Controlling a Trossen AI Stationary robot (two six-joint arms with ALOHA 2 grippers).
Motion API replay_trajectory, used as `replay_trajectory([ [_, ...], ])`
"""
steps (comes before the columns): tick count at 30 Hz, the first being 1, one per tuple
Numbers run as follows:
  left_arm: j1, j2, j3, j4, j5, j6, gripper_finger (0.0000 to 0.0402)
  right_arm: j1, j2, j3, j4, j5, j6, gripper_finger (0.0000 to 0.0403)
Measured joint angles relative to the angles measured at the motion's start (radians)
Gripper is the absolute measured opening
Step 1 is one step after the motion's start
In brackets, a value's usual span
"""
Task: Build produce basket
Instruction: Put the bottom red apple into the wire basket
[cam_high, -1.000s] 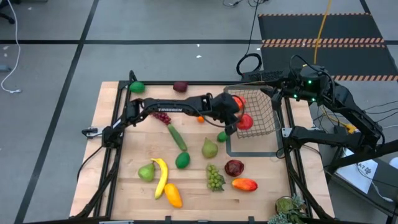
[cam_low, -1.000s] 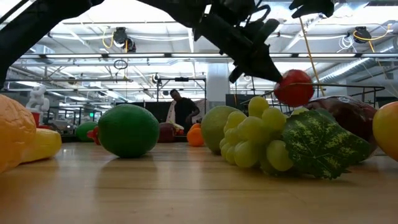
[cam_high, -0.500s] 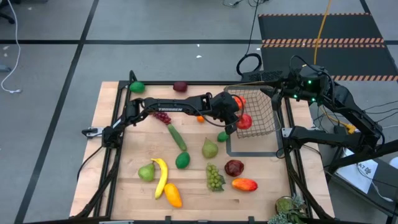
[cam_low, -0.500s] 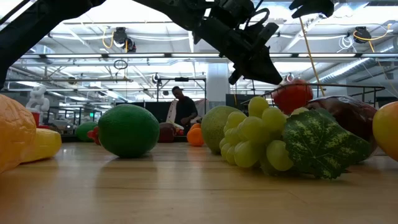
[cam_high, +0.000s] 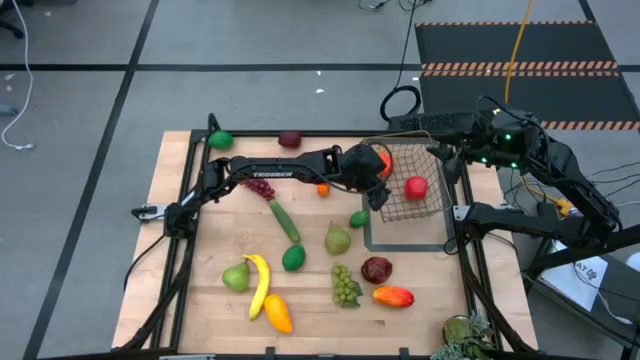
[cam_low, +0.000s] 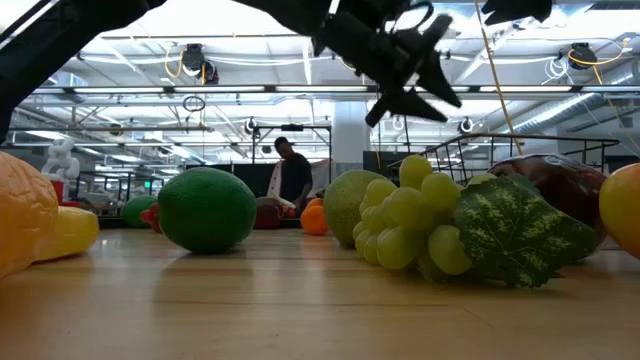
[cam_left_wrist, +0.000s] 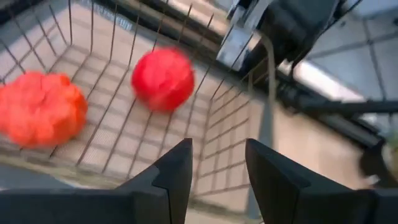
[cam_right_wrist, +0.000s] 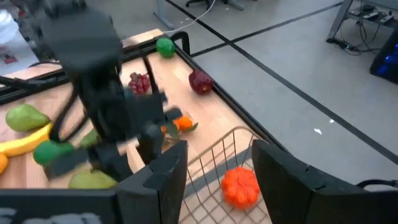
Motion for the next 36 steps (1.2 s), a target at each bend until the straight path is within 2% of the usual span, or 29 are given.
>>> replay_trajectory([
  [6,-0.001,-0.001,0.155,-0.182,0.002,0.01,0.0127,0.0,-0.022,0.0,-0.047,0.0,0.013,0.0173],
  [11,0.01,-0.002,0.342,-0.533,0.003,0.104,0.0103,0.0,-0.012,0.0,-0.048,0.001,0.127,0.0173],
  [14,0.029,-0.09,0.281,-0.66,0.009,0.125,0.0086,0.0,0.002,0.0,-0.052,-0.01,0.286,0.0173],
  [17,0.05,-0.18,0.225,-0.753,0.015,0.202,0.0065,0.001,0.014,0.0,-0.046,-0.069,0.453,0.0173],
  [21,0.073,-0.31,0.097,-0.778,0.021,0.284,0.0029,0.024,0.027,-0.001,-0.036,-0.09,0.623,0.0173],
  [25,0.101,-0.466,-0.126,-0.687,0.04,0.318,0.0005,0.061,0.035,-0.001,-0.029,-0.053,0.755,0.0173],
  [31,0.116,-0.719,-0.539,-0.491,0.09,0.209,0.0018,0.147,0.072,-0.001,-0.008,0.055,0.864,0.0173],
  [36,0.072,-0.914,-0.771,-0.418,0.087,0.123,0.0005,0.208,0.155,0.0,0.058,0.086,0.891,0.0173],
])
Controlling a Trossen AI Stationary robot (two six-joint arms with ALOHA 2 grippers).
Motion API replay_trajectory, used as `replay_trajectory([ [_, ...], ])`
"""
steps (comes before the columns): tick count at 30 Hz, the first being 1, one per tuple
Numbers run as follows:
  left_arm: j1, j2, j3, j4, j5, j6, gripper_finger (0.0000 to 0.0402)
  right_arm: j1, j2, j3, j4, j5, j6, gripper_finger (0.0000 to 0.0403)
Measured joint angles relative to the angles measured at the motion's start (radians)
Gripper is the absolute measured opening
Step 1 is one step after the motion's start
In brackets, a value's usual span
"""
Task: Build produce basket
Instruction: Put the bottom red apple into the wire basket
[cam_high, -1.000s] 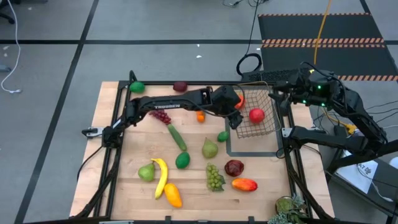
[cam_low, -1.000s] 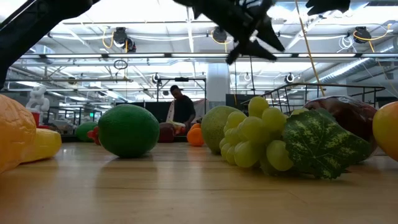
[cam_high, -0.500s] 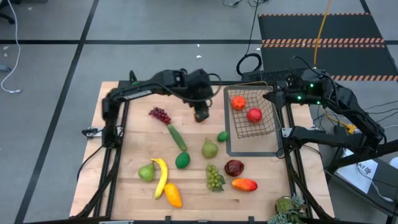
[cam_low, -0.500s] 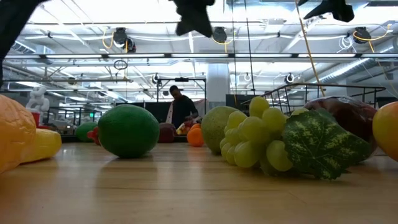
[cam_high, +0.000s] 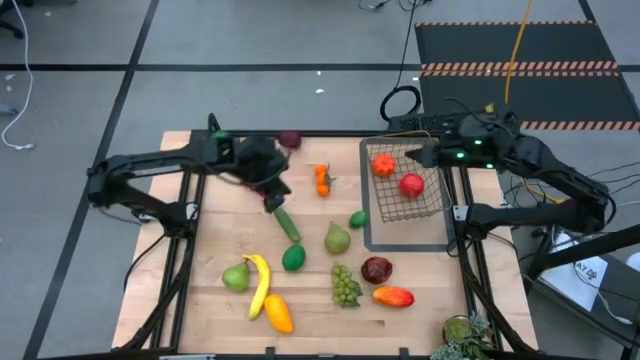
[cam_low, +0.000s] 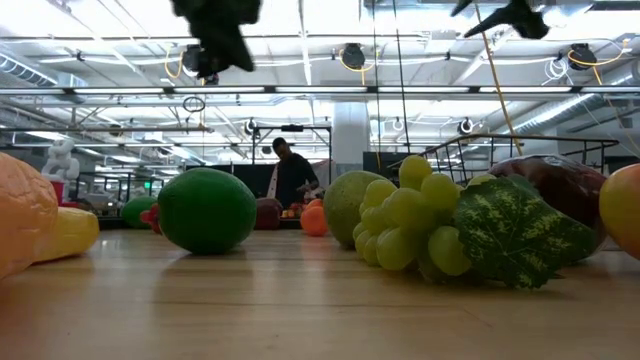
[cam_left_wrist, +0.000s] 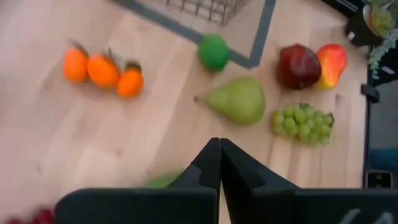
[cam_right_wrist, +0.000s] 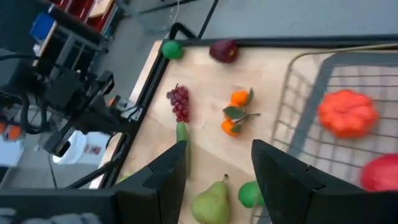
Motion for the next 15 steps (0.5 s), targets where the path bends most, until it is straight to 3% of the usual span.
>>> replay_trajectory([
  [7,-0.053,-0.184,-0.188,0.096,-0.059,-0.116,0.0018,0.128,0.16,0.0,0.138,-0.052,0.002,0.0173],
  [15,-0.123,-0.254,-0.265,0.115,-0.149,-0.224,0.0021,0.374,0.253,0.0,0.156,-0.114,0.077,0.0173],
])
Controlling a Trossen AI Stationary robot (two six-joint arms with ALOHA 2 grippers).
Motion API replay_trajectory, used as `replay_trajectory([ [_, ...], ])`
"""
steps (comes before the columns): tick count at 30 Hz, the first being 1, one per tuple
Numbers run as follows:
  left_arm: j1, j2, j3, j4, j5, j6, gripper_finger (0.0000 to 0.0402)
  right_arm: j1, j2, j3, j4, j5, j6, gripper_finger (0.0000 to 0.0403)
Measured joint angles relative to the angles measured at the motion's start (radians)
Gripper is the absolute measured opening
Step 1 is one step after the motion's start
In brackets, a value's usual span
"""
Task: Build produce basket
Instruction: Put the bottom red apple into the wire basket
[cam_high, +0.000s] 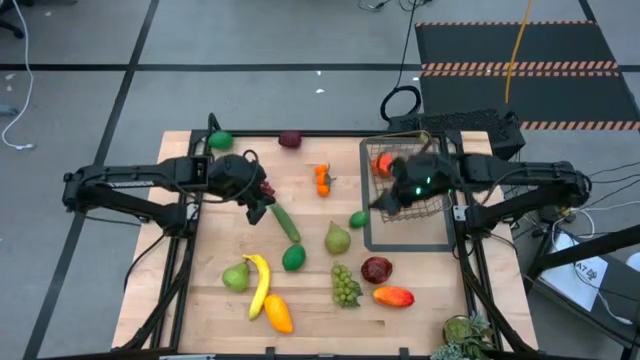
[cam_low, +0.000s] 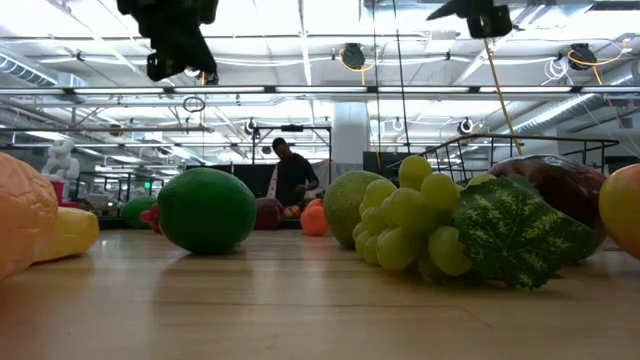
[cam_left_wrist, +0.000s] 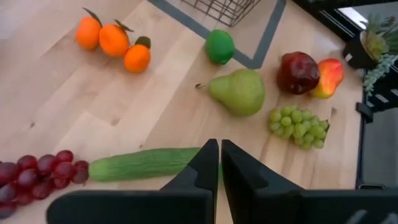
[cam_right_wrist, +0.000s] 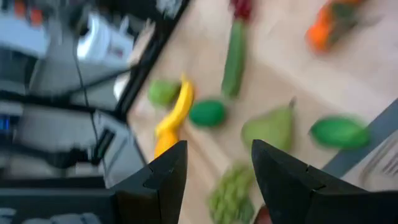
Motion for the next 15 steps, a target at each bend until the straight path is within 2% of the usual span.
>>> replay_trajectory([
  [9,-0.073,0.005,-0.053,0.127,-0.027,-0.019,0.0021,0.303,0.063,0.0,-0.08,0.001,0.002,0.0173],
  [15,-0.126,0.004,-0.055,0.132,-0.05,-0.077,0.0021,0.424,0.102,0.0,-0.17,0.014,-0.185,0.0188],
])
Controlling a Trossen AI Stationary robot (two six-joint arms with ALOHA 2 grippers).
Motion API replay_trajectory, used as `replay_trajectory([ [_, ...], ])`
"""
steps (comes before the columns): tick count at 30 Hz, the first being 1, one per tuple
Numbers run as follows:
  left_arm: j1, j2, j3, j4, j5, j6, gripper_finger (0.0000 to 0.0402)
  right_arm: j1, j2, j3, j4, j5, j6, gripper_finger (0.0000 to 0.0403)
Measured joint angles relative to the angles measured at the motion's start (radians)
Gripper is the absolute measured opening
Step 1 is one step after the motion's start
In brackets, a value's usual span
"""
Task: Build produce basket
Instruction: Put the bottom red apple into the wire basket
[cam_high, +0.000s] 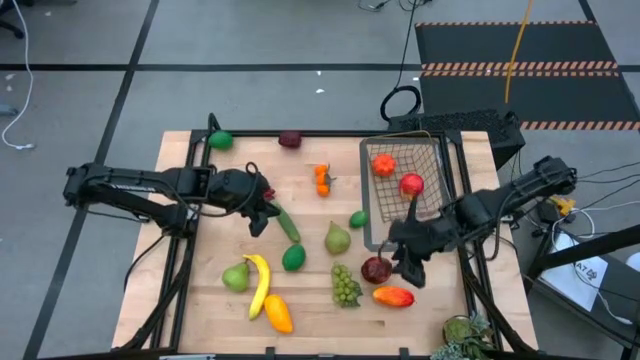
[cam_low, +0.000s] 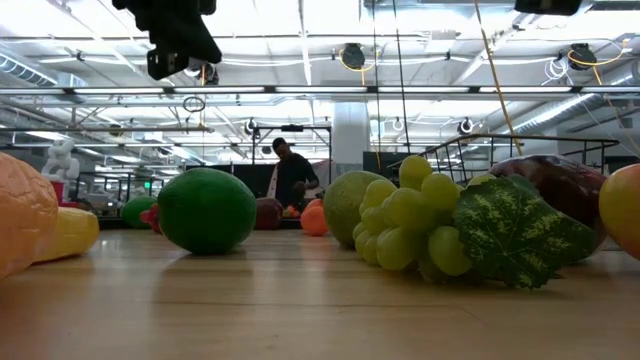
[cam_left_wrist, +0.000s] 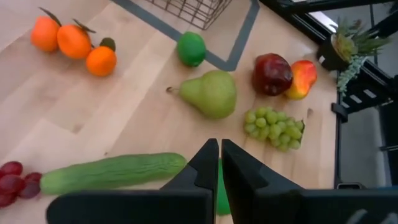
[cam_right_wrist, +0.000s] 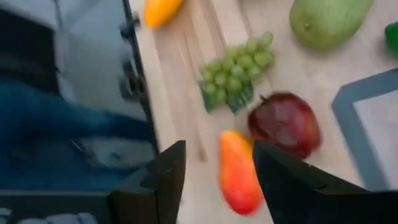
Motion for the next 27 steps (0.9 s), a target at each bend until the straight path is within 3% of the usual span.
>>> replay_trajectory([
  [6,-0.075,0.008,0.0,0.015,-0.051,-0.125,0.0021,0.067,0.023,-0.01,-0.053,0.118,-0.201,0.0239],
  [11,-0.168,0.019,0.002,0.095,-0.153,-0.175,0.0021,0.071,0.022,-0.081,-0.03,0.17,-0.3,0.0286],
  [15,-0.234,0.037,0.004,0.168,-0.211,-0.188,0.0021,0.076,0.022,-0.164,0.07,0.17,-0.388,0.031],
  [23,-0.31,0.107,0.002,0.219,-0.285,-0.278,0.0021,0.079,0.001,-0.314,0.38,0.014,-0.572,0.032],
  [27,-0.316,0.161,0.002,0.237,-0.281,-0.323,0.0021,0.084,-0.005,-0.354,0.381,0.066,-0.582,0.032],
])
